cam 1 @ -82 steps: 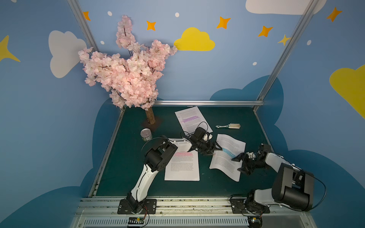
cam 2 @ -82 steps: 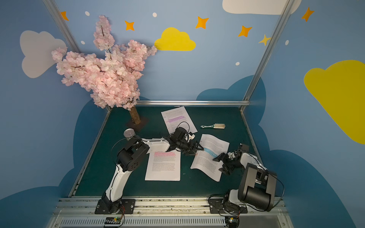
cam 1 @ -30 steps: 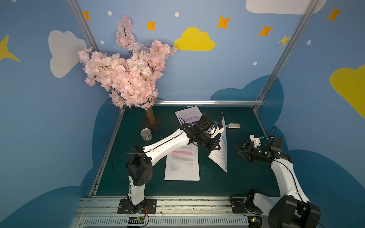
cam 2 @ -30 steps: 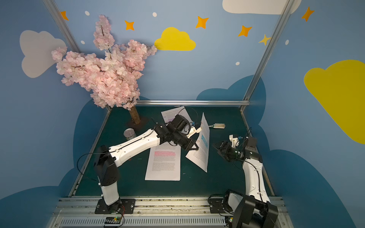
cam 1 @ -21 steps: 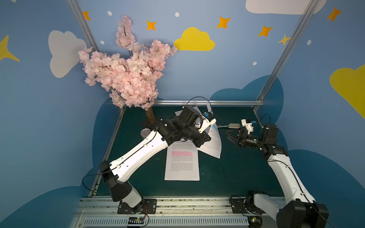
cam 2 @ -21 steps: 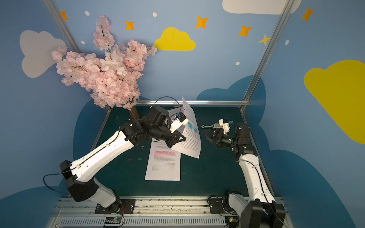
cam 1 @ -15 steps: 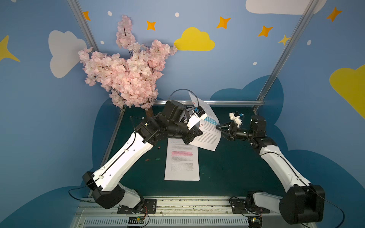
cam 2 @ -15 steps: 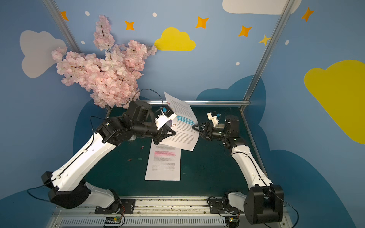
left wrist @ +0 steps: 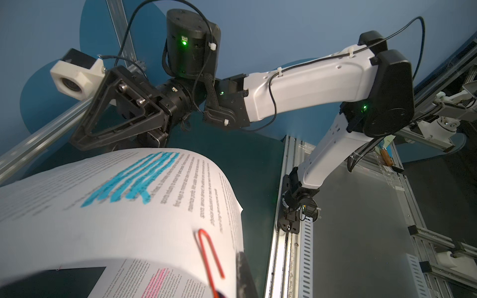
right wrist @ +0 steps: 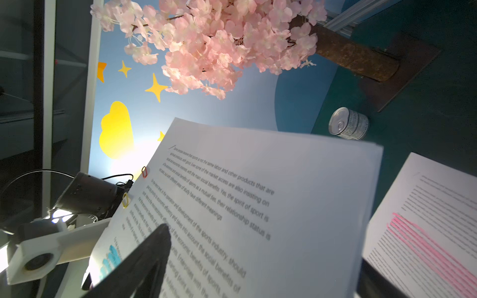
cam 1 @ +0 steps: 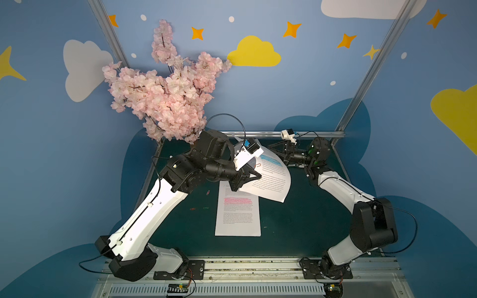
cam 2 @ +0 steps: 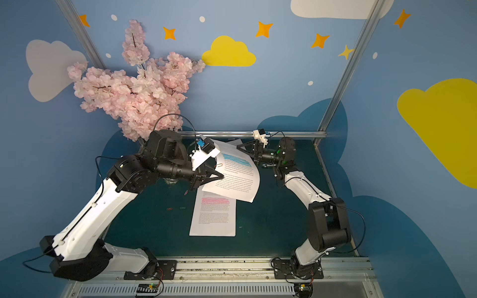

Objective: Unclip the paperclips from the documents
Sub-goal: Pick up the document from the center of the board.

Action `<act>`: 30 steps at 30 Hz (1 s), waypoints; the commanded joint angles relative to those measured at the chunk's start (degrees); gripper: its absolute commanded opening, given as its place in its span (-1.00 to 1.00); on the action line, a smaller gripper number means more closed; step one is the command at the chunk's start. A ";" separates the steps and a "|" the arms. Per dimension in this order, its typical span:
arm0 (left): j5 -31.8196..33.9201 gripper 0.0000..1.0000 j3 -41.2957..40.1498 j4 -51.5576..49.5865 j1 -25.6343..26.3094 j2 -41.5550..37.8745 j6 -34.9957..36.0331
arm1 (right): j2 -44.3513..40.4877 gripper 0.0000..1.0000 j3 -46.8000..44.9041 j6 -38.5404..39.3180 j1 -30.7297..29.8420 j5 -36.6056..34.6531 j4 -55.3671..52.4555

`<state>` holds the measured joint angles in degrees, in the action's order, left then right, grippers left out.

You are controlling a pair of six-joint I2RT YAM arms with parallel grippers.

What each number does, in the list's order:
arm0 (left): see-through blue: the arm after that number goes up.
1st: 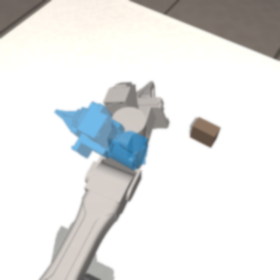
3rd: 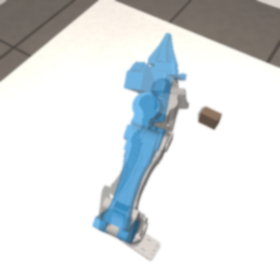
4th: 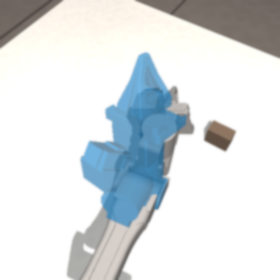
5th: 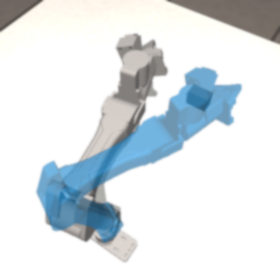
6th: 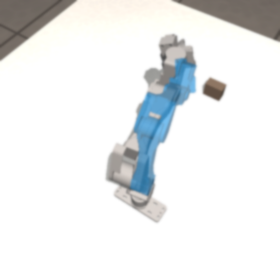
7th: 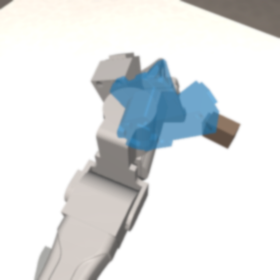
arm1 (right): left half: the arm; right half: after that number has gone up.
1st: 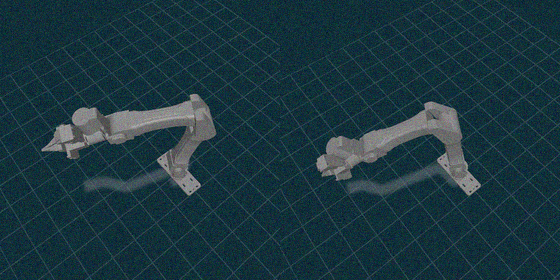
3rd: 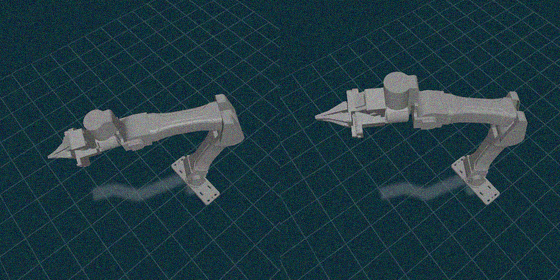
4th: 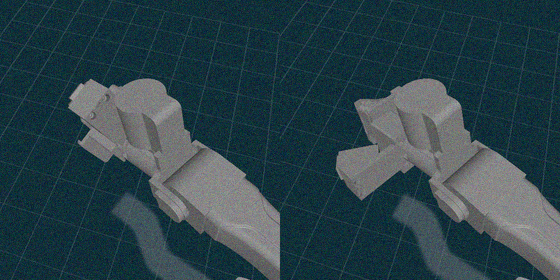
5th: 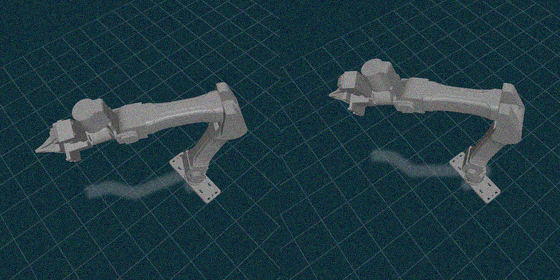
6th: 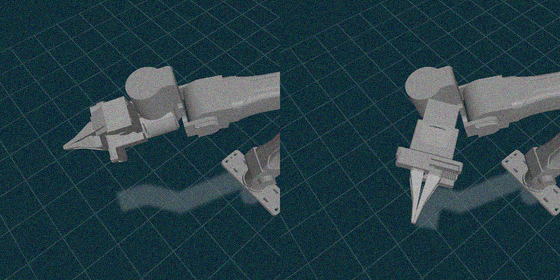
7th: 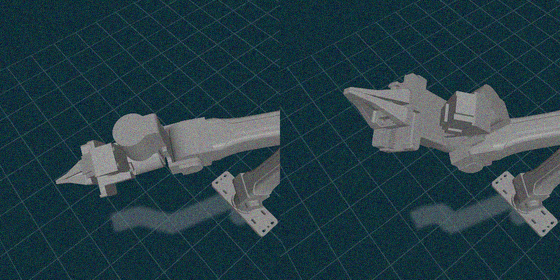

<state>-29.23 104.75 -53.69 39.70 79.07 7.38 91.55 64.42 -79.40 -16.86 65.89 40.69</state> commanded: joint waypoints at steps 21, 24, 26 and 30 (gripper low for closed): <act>-2.59 -0.92 1.83 -4.94 -2.25 -1.00 5.54 | -7.21 0.76 -6.31 -28.39 -2.39 2.24 2.11; -2.99 -0.92 0.80 -4.30 -2.65 -1.43 5.52 | -8.80 0.76 -6.96 -31.32 -2.32 0.74 2.67; -3.79 -0.92 -0.73 -3.42 -2.83 -2.03 5.04 | -9.79 0.75 -7.49 -32.42 -2.30 -0.03 2.95; -4.08 -0.92 -5.30 -1.10 -3.12 -4.46 3.40 | -11.50 0.67 -6.52 -33.47 -2.29 -0.35 3.76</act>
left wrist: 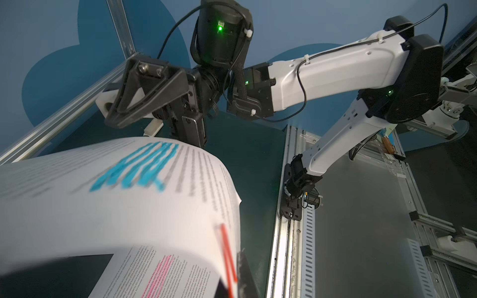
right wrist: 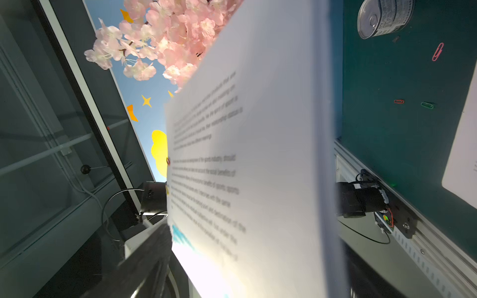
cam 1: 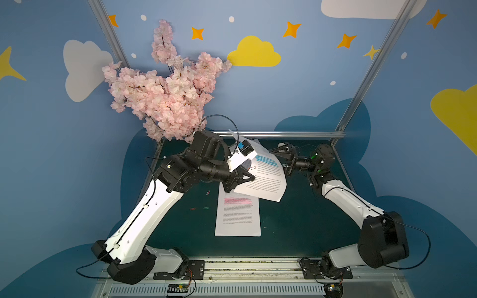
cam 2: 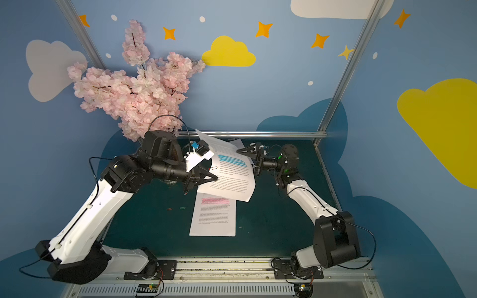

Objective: Unclip the paperclips from the documents
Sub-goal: Pick up the document from the center of the board.

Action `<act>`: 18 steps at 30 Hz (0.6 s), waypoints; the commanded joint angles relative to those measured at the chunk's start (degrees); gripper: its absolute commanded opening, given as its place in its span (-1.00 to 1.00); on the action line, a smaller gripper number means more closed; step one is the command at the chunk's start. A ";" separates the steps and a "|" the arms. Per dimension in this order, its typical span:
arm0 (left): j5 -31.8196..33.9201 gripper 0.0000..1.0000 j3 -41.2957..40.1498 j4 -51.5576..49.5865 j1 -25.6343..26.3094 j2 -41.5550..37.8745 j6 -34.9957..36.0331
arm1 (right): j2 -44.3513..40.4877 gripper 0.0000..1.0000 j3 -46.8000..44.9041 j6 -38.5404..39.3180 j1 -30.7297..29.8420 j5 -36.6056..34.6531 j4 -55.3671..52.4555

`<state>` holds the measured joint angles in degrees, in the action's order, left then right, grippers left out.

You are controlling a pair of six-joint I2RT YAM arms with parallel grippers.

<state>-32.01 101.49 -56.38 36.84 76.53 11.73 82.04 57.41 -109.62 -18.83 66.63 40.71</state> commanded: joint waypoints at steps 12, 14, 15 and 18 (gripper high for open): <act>-1.26 -0.92 -9.89 6.21 -2.29 -7.42 -4.68 | -4.46 0.34 6.73 0.33 2.03 -1.98 2.62; -1.41 -0.92 -10.06 6.03 -3.03 -7.84 -4.78 | -5.00 0.35 6.97 0.74 2.40 -2.62 2.57; -1.54 -0.92 -10.09 5.89 -3.46 -7.89 -4.72 | -5.12 0.35 7.15 0.80 2.40 -2.73 2.64; -1.76 -0.92 -10.15 5.67 -4.58 -8.26 -4.61 | -5.38 0.39 7.61 0.75 2.28 -1.97 2.72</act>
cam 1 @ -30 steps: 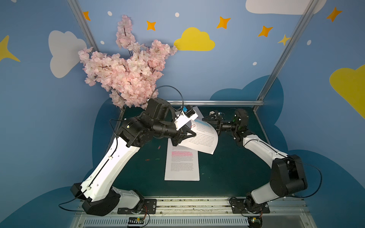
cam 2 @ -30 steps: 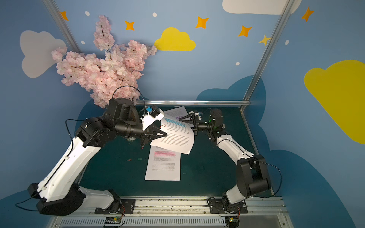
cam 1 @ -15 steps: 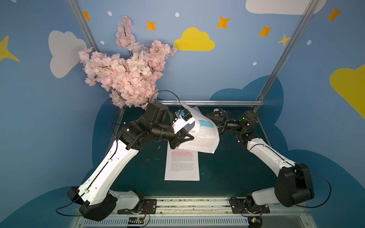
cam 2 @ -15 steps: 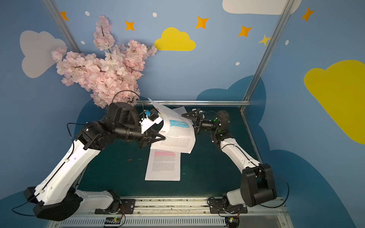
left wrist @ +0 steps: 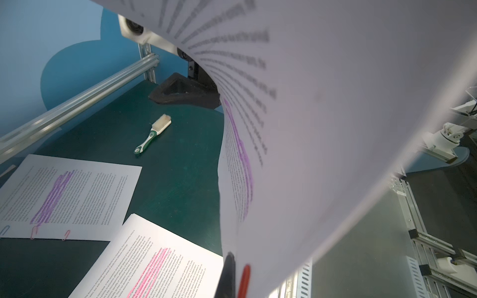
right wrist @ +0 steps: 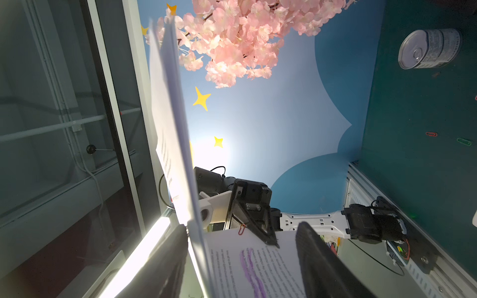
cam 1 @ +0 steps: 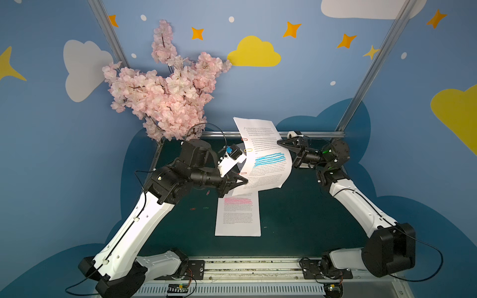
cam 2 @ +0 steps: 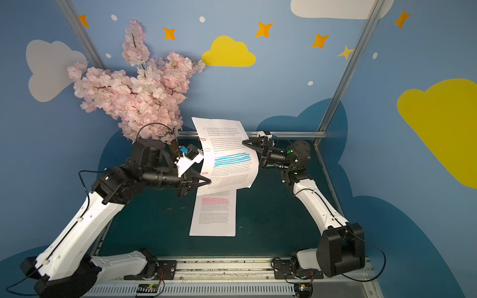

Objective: Unclip the paperclips from the documents
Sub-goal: Pick up the document from the center of the board.

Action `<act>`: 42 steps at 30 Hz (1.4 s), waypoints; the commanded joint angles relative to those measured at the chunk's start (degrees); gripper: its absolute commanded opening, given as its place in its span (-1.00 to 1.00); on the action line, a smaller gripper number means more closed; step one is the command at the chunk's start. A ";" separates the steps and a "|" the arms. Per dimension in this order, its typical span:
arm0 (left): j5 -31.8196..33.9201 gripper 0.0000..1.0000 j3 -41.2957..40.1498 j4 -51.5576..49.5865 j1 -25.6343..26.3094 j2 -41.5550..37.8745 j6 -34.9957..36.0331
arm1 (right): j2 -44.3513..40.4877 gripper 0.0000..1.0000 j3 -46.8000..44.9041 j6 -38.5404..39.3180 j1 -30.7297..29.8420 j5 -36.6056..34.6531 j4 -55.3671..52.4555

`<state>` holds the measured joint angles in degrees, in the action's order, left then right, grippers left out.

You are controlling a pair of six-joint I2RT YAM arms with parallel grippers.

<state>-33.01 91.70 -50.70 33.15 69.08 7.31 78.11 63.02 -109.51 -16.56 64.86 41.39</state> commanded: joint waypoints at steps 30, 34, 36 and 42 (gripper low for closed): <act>-13.27 -0.92 -5.87 -0.94 -4.94 -2.49 -2.56 | -3.62 0.39 16.93 26.51 2.53 5.59 -24.78; -13.80 -0.92 -7.16 0.54 -5.09 -3.07 -3.50 | -2.61 0.24 18.05 26.81 2.37 5.99 -25.84; -14.22 -0.92 -7.29 1.02 -5.11 -2.90 -4.03 | -2.54 0.02 18.01 27.00 1.93 6.22 -26.07; -13.59 -0.92 -8.35 0.76 -5.15 -3.38 -3.54 | -3.75 -0.82 19.20 35.02 1.96 5.33 -35.96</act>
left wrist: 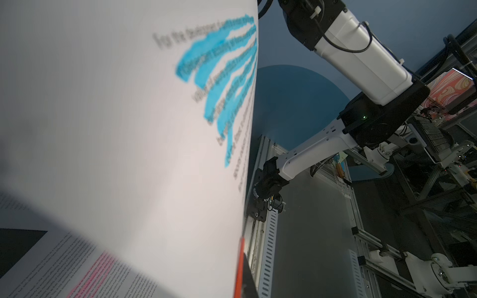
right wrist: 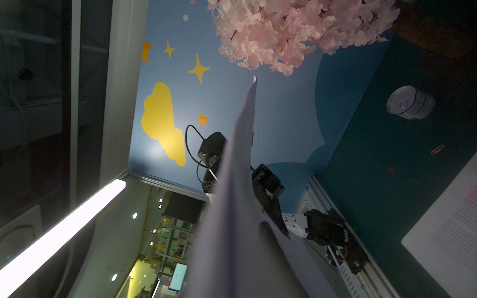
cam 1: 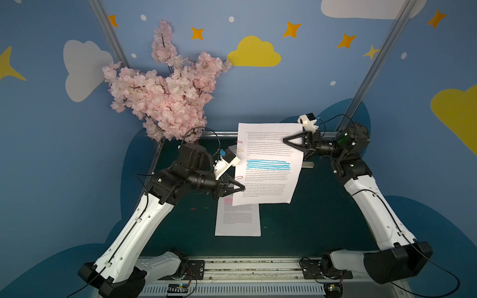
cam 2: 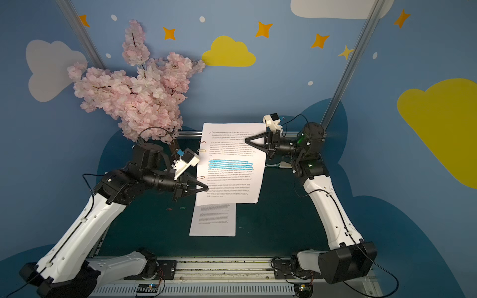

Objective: Unclip the paperclips from the documents
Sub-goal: Pick up the document from the center of the board, then remove the paper clip from the document.

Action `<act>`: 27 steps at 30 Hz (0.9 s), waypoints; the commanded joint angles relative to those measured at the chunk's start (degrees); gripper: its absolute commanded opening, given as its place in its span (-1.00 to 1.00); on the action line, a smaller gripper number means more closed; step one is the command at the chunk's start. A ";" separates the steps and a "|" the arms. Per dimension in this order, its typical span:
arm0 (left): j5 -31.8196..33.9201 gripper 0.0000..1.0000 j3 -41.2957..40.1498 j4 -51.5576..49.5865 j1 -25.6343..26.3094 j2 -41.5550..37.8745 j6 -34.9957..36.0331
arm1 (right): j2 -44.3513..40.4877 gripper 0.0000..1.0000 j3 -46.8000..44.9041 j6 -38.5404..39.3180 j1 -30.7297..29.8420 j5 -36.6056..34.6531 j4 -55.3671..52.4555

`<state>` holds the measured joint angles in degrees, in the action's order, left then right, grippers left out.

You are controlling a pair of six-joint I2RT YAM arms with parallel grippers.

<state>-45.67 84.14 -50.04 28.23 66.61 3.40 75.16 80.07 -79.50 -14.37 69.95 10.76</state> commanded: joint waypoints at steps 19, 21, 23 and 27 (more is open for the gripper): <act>-6.79 0.50 -4.89 40.90 -8.19 1.69 -31.97 | -1.55 -1.00 14.41 18.58 -3.14 6.29 -24.72; -7.00 0.48 -5.83 44.44 -8.80 2.13 -33.69 | -1.51 -1.00 14.41 18.14 -4.09 6.63 -24.38; -6.28 0.49 -7.24 48.50 -9.15 1.80 -33.63 | -1.55 -1.00 14.32 18.03 -4.98 6.56 -24.17; -8.17 0.49 -9.07 56.82 -9.69 1.76 -36.91 | -0.78 -1.00 14.24 17.89 -6.25 6.56 -23.46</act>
<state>-50.96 75.46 -4.29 18.87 68.95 -28.77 74.30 93.84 -62.24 -19.90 75.42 -13.61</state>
